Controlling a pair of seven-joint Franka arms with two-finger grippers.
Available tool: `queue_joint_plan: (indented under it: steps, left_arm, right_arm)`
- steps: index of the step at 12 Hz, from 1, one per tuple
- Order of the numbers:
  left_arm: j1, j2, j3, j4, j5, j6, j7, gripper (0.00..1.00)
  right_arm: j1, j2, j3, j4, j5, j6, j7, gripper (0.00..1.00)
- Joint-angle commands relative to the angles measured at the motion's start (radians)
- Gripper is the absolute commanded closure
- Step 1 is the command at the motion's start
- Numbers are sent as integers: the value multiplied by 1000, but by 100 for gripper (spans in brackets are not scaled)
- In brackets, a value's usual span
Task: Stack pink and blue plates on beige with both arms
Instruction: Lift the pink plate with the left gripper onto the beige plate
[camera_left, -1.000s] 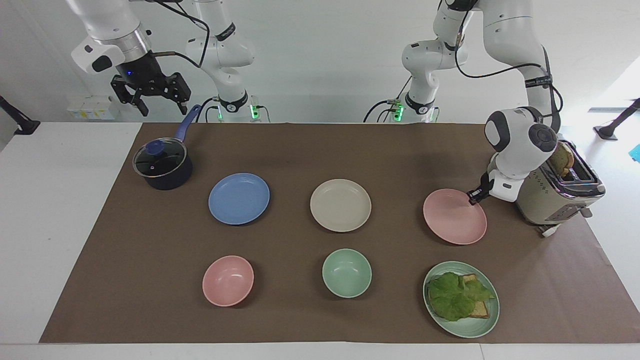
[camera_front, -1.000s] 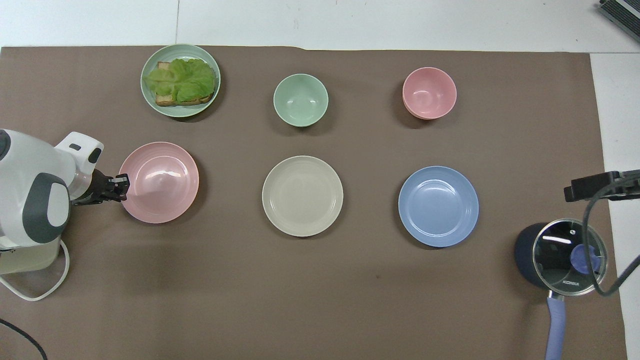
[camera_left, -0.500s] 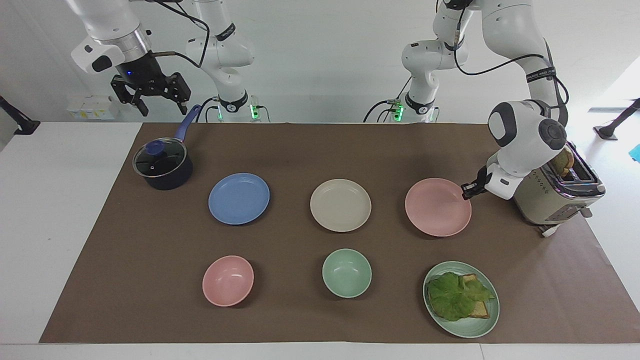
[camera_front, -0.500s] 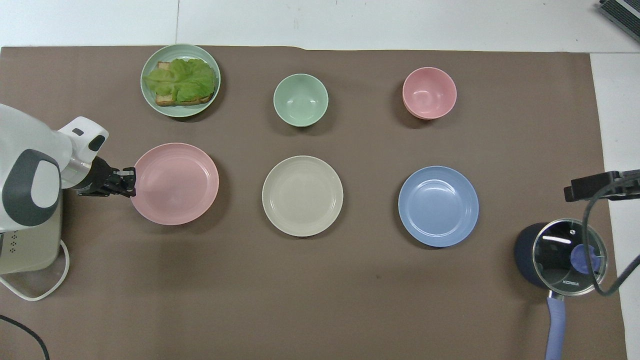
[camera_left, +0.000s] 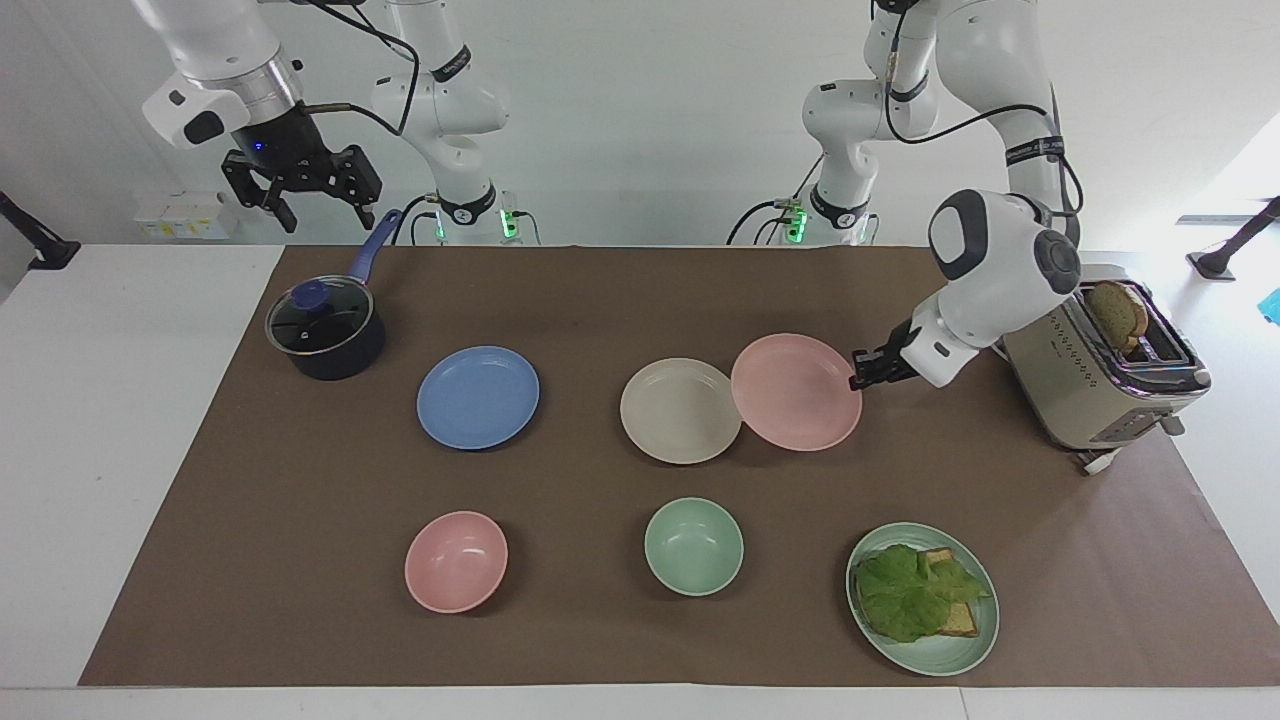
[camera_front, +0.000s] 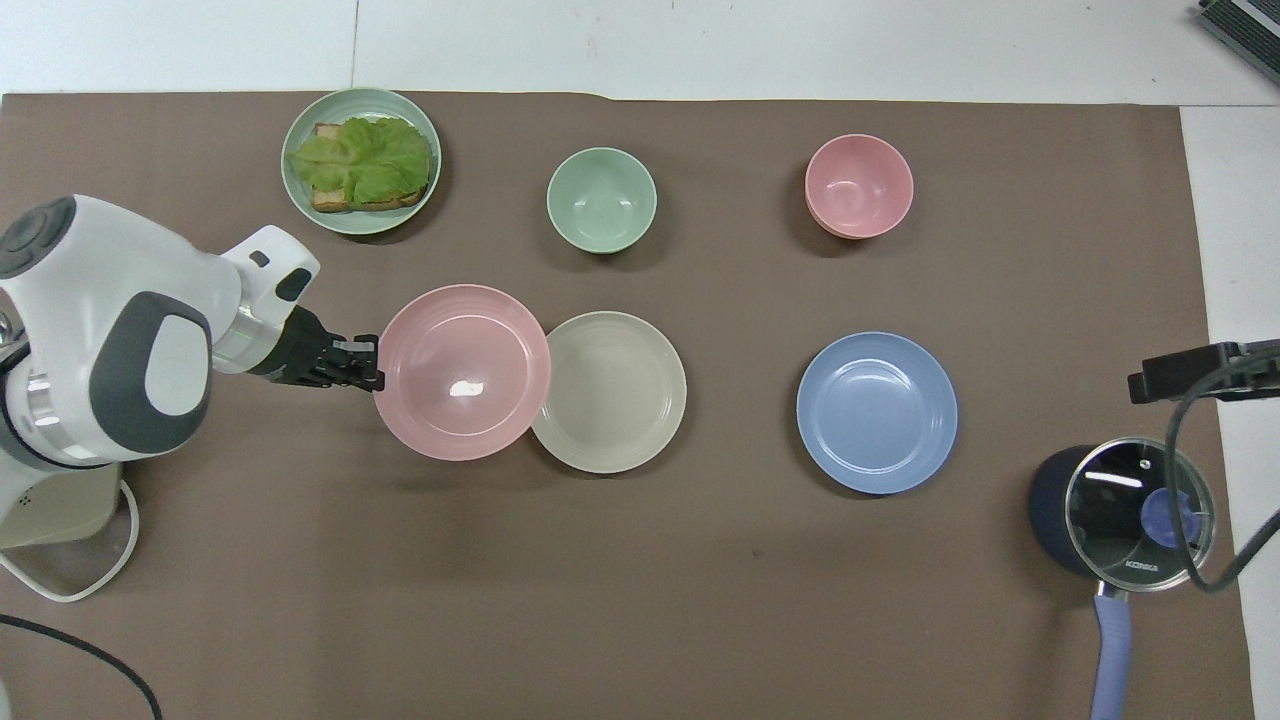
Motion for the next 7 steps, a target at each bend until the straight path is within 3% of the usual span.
queue_joint_plan:
  steps: [1, 5, 7]
  left_arm:
    - [-132, -23, 12, -18, -20, 81, -140, 100]
    - [-286, -16, 14, -52, -20, 193, -274, 100]
    - [-290, 0, 14, -104, -20, 311, -256, 100]
  right_arm:
    - [-7, 4, -2, 9, 18, 8, -12, 0]
    - [-7, 4, -2, 7, 18, 8, -12, 0]
    - [-7, 4, -2, 7, 18, 8, -12, 0]
